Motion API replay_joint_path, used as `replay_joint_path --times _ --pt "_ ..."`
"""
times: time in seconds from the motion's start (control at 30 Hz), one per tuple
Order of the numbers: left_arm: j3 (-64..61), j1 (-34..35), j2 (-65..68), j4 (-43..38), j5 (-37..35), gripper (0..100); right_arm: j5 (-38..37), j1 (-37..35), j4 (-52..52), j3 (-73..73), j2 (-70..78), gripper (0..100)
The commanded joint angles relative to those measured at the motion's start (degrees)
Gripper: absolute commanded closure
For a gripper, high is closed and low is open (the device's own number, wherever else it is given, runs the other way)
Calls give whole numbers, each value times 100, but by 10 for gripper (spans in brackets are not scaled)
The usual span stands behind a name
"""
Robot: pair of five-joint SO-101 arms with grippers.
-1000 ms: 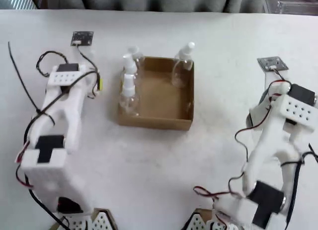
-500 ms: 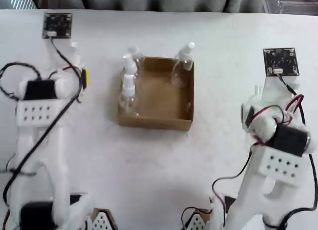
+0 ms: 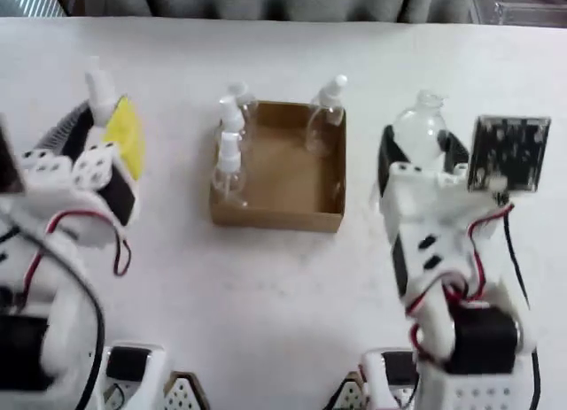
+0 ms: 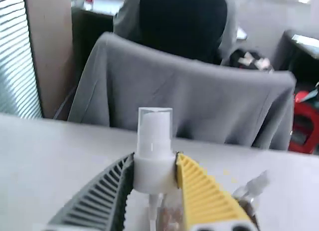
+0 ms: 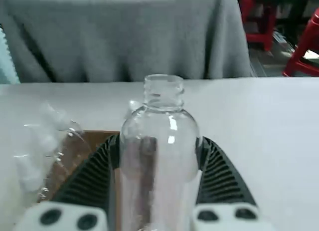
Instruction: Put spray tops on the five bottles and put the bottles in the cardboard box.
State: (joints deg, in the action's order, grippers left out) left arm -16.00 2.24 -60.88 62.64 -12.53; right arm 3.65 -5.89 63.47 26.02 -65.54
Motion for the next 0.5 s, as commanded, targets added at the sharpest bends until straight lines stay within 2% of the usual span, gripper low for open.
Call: replay_joint_path --times 0.0,0.13,0.27,0.37,0.47 --pt "598 -215 -321 -651 -237 980 378 -813 -136 -35 -681 983" --pt "1169 -295 -312 -1336 -589 980 642 -1868 -136 -18 -1349 983" --pt "1565 -725 -312 -2215 -914 980 738 -2642 -462 396 -1868 983" --pt "1837 -945 -303 -2365 -809 980 695 -3037 -927 1055 -2255 983" --pt "2127 -971 -101 -2409 -791 980 343 -3600 -1349 1846 -2703 983"
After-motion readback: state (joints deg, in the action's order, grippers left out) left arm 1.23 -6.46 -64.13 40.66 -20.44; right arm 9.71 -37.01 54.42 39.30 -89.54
